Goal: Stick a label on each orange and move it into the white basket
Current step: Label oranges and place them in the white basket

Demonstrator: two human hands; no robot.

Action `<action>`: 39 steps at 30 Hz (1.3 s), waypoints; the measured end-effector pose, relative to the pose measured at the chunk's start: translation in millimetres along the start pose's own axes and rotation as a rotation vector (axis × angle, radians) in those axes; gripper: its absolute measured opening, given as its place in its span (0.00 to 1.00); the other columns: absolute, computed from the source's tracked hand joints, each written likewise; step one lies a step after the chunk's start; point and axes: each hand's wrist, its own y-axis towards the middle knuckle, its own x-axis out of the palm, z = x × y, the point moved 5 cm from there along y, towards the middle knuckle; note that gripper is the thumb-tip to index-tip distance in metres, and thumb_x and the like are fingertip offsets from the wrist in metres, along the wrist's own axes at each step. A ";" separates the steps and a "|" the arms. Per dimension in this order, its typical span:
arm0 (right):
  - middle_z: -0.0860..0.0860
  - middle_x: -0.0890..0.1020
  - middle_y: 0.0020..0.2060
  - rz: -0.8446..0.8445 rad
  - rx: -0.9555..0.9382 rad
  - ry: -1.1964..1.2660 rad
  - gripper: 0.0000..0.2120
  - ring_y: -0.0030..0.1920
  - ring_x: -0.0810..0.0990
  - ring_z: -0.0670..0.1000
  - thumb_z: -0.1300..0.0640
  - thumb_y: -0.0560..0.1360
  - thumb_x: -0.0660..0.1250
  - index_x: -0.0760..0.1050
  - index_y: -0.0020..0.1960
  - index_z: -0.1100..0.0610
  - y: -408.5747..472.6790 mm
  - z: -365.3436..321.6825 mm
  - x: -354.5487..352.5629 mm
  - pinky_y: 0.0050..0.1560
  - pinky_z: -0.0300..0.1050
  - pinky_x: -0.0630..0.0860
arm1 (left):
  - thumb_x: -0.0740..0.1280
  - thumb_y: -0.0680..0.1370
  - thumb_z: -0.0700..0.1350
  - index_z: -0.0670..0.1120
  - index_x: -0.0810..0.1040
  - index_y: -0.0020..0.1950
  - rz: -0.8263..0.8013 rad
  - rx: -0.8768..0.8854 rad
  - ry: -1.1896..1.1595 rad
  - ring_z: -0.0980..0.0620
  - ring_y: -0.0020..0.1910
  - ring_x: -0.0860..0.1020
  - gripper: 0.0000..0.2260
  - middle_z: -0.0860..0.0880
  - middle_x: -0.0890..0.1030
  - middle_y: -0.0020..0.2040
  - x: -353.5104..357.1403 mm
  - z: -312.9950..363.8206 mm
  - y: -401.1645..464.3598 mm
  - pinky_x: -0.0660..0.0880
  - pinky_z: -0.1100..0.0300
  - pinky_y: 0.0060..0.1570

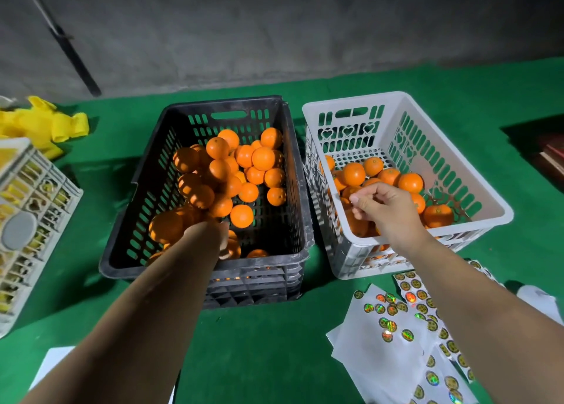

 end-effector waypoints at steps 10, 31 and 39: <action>0.55 0.84 0.51 0.085 0.011 -0.178 0.05 0.55 0.82 0.57 0.61 0.78 0.73 0.85 0.48 0.52 3.6 5.1 -2.3 0.63 0.60 0.78 | 0.71 0.80 0.47 0.46 0.81 0.65 0.038 0.196 0.144 0.46 0.57 0.80 0.14 0.44 0.82 0.64 -7.7 11.4 -2.8 0.75 0.55 0.55; 0.45 0.80 0.39 -0.172 -0.319 -0.090 0.12 0.42 0.80 0.46 0.59 0.79 0.73 0.80 0.57 0.43 -88.4 -130.6 75.2 0.46 0.43 0.79 | 0.78 0.76 0.41 0.65 0.72 0.72 0.585 0.748 -1.122 0.61 0.59 0.81 0.31 0.58 0.81 0.63 6.0 80.6 -194.7 0.77 0.69 0.57; 0.40 0.77 0.50 -0.173 -0.423 -0.700 0.14 0.48 0.75 0.42 0.47 0.80 0.70 0.76 0.66 0.43 -103.1 -144.6 73.2 0.46 0.33 0.70 | 0.79 0.74 0.41 0.69 0.75 0.66 0.583 0.743 -1.131 0.61 0.53 0.84 0.30 0.60 0.83 0.57 18.0 78.7 -208.9 0.79 0.70 0.49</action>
